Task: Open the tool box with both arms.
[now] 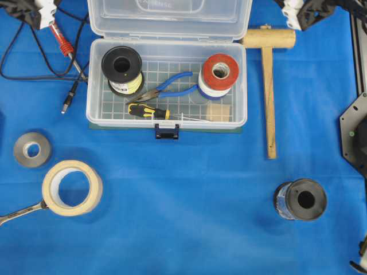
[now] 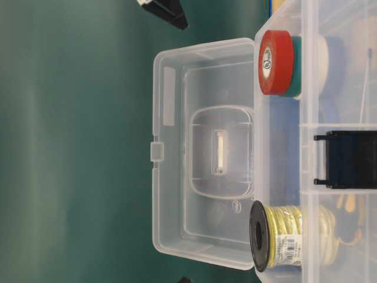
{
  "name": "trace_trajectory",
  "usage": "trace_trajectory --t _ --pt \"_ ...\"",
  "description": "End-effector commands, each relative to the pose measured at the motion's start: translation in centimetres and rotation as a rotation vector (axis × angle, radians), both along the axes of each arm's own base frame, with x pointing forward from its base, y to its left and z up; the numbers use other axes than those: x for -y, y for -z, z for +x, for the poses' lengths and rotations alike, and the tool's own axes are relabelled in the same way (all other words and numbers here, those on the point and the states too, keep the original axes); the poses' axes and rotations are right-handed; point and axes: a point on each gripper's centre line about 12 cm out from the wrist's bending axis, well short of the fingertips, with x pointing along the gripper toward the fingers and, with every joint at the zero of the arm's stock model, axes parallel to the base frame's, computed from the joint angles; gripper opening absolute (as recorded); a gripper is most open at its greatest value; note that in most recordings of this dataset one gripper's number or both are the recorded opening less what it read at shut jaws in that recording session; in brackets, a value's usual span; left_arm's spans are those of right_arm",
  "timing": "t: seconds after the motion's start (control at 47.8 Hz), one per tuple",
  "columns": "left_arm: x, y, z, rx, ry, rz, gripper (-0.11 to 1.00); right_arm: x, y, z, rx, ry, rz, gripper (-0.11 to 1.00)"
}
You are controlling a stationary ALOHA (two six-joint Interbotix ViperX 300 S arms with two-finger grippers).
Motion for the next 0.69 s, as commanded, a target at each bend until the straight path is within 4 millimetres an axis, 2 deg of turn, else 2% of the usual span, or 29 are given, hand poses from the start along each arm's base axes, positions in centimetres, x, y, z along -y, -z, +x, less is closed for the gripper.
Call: trace_trajectory --t 0.0,0.167,0.397,0.502,0.669 --pt "0.3 -0.9 -0.6 0.022 -0.007 0.026 0.9 -0.3 -0.9 -0.8 0.019 0.013 -0.02 0.86" --pt "1.3 -1.1 -1.5 0.037 -0.01 0.041 0.9 -1.1 -0.8 -1.7 0.02 0.02 -0.02 0.86" --pt "1.8 -1.0 -1.4 0.054 -0.004 0.008 0.9 -1.4 -0.9 -1.4 0.035 0.01 -0.011 0.86" --pt "2.9 -0.6 -0.9 0.031 0.041 -0.025 0.9 -2.6 -0.9 -0.5 0.034 -0.042 -0.005 0.86" --pt "6.0 -0.6 0.3 0.03 0.163 -0.031 0.9 -6.0 -0.6 1.3 0.024 -0.175 0.016 0.86"
